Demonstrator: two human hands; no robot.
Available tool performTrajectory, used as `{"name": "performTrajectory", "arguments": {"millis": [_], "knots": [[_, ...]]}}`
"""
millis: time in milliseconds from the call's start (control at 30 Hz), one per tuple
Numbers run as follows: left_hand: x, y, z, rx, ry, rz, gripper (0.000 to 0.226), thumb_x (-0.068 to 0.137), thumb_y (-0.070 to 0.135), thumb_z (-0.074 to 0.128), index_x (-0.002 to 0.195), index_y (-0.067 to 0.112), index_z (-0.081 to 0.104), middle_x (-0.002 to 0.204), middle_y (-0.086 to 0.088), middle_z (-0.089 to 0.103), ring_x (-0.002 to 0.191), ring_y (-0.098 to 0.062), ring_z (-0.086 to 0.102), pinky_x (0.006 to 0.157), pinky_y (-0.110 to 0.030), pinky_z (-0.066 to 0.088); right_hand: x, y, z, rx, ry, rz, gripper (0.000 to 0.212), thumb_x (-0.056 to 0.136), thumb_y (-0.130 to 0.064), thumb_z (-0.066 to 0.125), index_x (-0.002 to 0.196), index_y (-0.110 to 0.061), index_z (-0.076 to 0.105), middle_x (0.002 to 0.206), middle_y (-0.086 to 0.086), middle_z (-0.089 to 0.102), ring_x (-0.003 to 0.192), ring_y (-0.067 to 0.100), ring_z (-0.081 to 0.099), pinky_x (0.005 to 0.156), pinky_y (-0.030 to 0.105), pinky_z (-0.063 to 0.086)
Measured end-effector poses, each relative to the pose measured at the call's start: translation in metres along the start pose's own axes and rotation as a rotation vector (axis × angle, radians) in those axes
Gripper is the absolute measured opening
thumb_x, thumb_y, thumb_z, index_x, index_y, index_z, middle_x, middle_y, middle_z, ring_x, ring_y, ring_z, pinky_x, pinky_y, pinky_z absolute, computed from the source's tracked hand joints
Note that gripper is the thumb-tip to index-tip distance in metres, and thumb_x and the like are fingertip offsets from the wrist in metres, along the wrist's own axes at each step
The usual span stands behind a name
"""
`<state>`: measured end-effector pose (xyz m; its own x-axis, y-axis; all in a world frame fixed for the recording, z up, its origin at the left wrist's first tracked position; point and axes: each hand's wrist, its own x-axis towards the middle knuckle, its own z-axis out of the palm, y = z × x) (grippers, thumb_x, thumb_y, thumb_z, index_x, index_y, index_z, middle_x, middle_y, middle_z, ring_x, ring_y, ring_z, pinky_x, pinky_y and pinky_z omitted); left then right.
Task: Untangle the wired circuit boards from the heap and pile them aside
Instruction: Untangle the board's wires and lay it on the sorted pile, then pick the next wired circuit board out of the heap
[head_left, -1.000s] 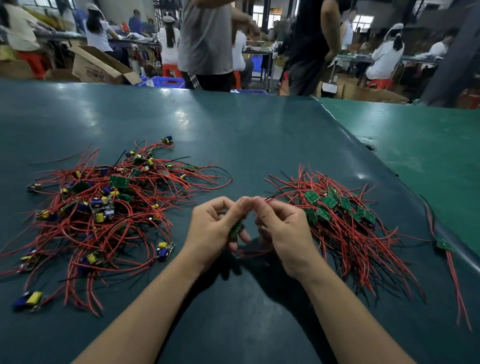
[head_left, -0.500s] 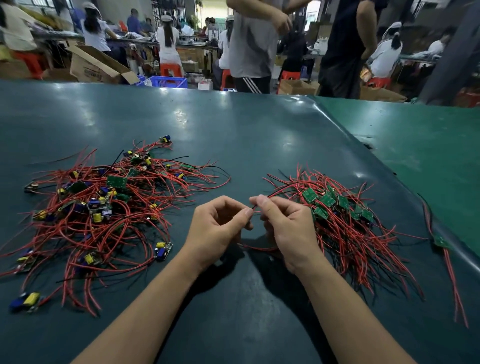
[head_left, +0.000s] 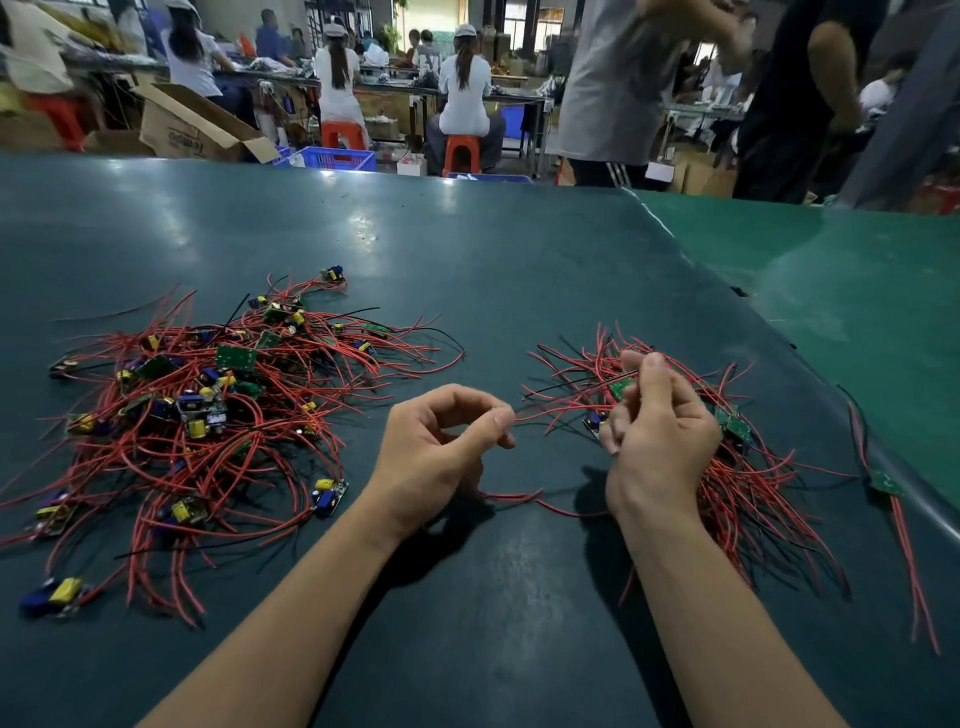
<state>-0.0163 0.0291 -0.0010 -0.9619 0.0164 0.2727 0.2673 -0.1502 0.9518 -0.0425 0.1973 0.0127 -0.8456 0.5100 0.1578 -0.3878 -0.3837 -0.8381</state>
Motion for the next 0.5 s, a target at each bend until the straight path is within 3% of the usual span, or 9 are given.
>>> {"name": "performTrajectory", "arguments": {"millis": [133, 233, 300, 333, 400, 500], "knots": [[0.006, 0.003, -0.004, 0.034, 0.192, 0.156, 0.021, 0.086, 0.020, 0.062, 0.102, 0.007, 0.064, 0.082, -0.006, 0.074, 0.040, -0.010, 0.048, 0.041, -0.018, 0.041, -0.006, 0.002, 0.003, -0.098, -0.164, 0.189, 0.022, 0.098, -0.036, 0.056, 0.093, -0.014, 0.058, 0.067, -0.002, 0.057, 0.036, 0.007, 0.040, 0.034, 0.017, 0.030], [0.007, 0.004, -0.006, 0.061, 0.231, 0.243, 0.023, 0.085, 0.019, 0.063, 0.103, 0.005, 0.057, 0.086, -0.008, 0.073, 0.052, -0.002, 0.057, 0.053, -0.015, 0.046, -0.026, 0.009, 0.009, -0.340, -0.608, 0.244, 0.037, 0.080, -0.043, 0.066, 0.097, -0.010, 0.065, 0.065, -0.006, 0.061, 0.042, 0.004, 0.047, 0.036, 0.017, 0.035], [0.003, 0.002, -0.006, 0.250, 0.185, 0.325, 0.017, 0.086, 0.018, 0.065, 0.097, 0.006, 0.064, 0.087, -0.007, 0.072, 0.069, -0.009, 0.066, 0.064, -0.025, 0.052, -0.037, 0.012, 0.011, -0.387, -0.798, 0.209, 0.025, 0.076, -0.037, 0.069, 0.092, -0.019, 0.067, 0.065, -0.006, 0.064, 0.051, 0.003, 0.056, 0.045, 0.016, 0.042], [0.001, 0.002, -0.006, 0.352, 0.161, 0.381, 0.014, 0.086, 0.017, 0.065, 0.093, 0.005, 0.069, 0.088, -0.007, 0.071, 0.078, -0.014, 0.067, 0.069, -0.030, 0.054, -0.039, 0.012, 0.012, -0.404, -0.817, 0.191, 0.018, 0.077, -0.034, 0.070, 0.086, -0.019, 0.066, 0.063, -0.005, 0.063, 0.052, 0.003, 0.056, 0.046, 0.016, 0.043], [0.001, 0.002, -0.007, 0.440, 0.134, 0.471, 0.016, 0.087, 0.016, 0.064, 0.090, 0.003, 0.074, 0.093, -0.012, 0.067, 0.087, -0.017, 0.065, 0.076, -0.029, 0.053, -0.039, 0.010, 0.010, -0.463, -0.797, 0.150, 0.017, 0.082, -0.032, 0.070, 0.075, -0.018, 0.062, 0.057, -0.003, 0.058, 0.045, 0.006, 0.050, 0.043, 0.017, 0.039], [0.001, 0.006, -0.007, 0.458, 0.101, 0.525, 0.021, 0.091, 0.019, 0.059, 0.094, 0.005, 0.074, 0.089, -0.012, 0.065, 0.084, -0.014, 0.063, 0.073, -0.024, 0.052, -0.038, 0.010, 0.009, -0.464, -0.772, 0.136, 0.022, 0.091, -0.027, 0.065, 0.070, -0.024, 0.066, 0.058, -0.002, 0.058, 0.043, 0.008, 0.046, 0.041, 0.019, 0.038]]}}
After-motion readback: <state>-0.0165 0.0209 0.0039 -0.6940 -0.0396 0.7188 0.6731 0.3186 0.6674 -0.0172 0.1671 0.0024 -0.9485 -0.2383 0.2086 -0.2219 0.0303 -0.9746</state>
